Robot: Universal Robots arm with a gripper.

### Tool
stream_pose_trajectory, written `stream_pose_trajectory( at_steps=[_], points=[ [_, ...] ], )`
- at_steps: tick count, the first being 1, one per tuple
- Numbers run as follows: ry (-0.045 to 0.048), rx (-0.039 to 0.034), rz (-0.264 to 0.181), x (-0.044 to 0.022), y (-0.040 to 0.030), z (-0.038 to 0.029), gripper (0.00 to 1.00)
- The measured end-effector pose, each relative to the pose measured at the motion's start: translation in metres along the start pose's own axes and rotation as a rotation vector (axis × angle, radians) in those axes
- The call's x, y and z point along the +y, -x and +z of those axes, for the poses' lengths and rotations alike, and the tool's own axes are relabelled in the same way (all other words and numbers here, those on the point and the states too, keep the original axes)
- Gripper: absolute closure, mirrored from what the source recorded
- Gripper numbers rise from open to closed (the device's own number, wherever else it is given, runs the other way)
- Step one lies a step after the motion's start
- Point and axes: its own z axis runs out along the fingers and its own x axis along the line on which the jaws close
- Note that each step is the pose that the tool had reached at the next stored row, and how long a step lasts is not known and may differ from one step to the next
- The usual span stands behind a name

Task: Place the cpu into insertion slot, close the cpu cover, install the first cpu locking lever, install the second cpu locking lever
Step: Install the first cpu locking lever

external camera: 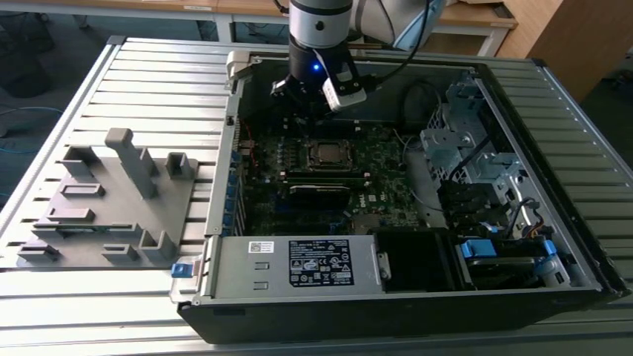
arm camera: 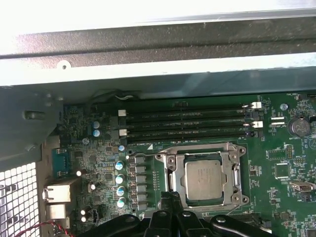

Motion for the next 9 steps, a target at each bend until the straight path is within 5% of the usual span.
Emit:
stream_pose_trajectory(
  at_steps=[9],
  points=[
    [0.0000,0.0000,0.000,-0.0003,-0.0040,-0.0002,0.90]
  ],
)
